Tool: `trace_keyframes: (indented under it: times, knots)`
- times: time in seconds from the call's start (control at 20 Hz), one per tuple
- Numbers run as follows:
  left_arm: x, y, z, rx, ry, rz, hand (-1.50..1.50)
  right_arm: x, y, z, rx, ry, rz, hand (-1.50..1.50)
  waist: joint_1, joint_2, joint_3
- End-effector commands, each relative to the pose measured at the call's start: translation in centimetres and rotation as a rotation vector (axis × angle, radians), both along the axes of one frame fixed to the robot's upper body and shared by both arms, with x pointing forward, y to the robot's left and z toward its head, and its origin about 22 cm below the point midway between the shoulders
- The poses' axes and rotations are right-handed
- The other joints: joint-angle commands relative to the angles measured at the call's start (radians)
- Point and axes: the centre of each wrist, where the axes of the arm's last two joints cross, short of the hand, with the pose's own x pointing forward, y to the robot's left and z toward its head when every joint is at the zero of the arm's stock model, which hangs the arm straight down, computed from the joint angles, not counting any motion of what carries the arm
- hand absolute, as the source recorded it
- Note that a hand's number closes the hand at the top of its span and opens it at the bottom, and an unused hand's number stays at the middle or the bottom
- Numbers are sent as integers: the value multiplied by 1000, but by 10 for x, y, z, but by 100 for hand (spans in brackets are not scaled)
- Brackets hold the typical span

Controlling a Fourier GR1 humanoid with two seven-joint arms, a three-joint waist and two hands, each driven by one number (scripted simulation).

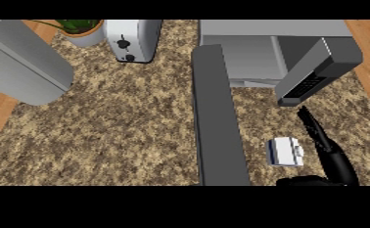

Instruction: Pick up the milk, place it into the microwave and close the microwave

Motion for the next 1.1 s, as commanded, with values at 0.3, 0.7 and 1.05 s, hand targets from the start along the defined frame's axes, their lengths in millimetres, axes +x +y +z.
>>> trace_keyframes:
  times: [0.3,0.7,1.05]
  knots:
    - [-17,-17,2,3,5,20,-150,-9,-8,-46,-2,69,57,-150,0,-1,0]
    - [-14,24,-3,-20,-16,2,-150,3,-14,-75,-98,67,21,150,-2,1,0]
    - [-18,10,-2,-12,-9,-18,-150,15,4,-92,-274,-20,-6,150,8,5,2]
